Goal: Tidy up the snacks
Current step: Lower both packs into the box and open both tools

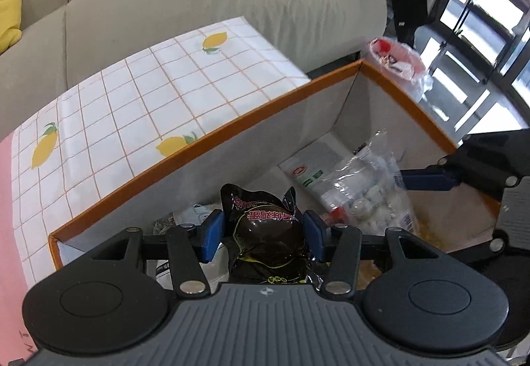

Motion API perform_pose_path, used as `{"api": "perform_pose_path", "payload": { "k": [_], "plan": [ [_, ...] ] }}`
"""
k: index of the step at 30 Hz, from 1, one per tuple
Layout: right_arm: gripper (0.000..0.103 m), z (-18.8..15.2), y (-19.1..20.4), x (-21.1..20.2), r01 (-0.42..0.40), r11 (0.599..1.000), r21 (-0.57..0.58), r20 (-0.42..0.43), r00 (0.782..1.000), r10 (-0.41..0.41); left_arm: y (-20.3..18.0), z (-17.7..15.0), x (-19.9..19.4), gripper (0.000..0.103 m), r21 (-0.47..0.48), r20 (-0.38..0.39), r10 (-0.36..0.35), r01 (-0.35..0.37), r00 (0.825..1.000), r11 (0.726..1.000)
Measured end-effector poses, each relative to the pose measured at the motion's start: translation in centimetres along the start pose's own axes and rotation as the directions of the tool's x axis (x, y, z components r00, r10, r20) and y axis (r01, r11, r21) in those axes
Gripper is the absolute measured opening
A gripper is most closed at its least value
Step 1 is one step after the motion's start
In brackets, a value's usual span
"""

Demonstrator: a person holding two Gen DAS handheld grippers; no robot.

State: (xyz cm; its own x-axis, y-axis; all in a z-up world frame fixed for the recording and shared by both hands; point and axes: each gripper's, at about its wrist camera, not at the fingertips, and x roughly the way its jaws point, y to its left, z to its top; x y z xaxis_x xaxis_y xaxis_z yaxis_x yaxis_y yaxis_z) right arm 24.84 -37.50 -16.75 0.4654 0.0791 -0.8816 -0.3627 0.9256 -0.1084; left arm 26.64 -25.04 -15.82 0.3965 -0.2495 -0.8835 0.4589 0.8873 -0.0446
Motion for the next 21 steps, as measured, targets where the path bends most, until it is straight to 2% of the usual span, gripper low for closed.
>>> {"api": "perform_pose_path", "payload": {
  "k": [10,16,21],
  "plan": [
    [0.056,-0.4,-0.2,1.6,0.01,1.0,0.022,-0.046,0.999,-0.009,-0.3,0.3,0.1,0.064,0.015,-0.012,-0.024,0.025,1.0,1.0],
    [0.058,-0.6,0.1,1.3,0.022,0.999,0.028,-0.061,0.998,-0.02,-0.5,0.1,-1.0,0.068,0.037,0.024,-0.019,0.018,1.0,0.999],
    [0.071,-0.3,0.6,0.5,0.054,0.998,0.025,-0.068,0.996,-0.052,-0.6,0.2,-2.8,0.069,0.06,0.052,-0.006,0.003,0.999,0.998]
  ]
}}
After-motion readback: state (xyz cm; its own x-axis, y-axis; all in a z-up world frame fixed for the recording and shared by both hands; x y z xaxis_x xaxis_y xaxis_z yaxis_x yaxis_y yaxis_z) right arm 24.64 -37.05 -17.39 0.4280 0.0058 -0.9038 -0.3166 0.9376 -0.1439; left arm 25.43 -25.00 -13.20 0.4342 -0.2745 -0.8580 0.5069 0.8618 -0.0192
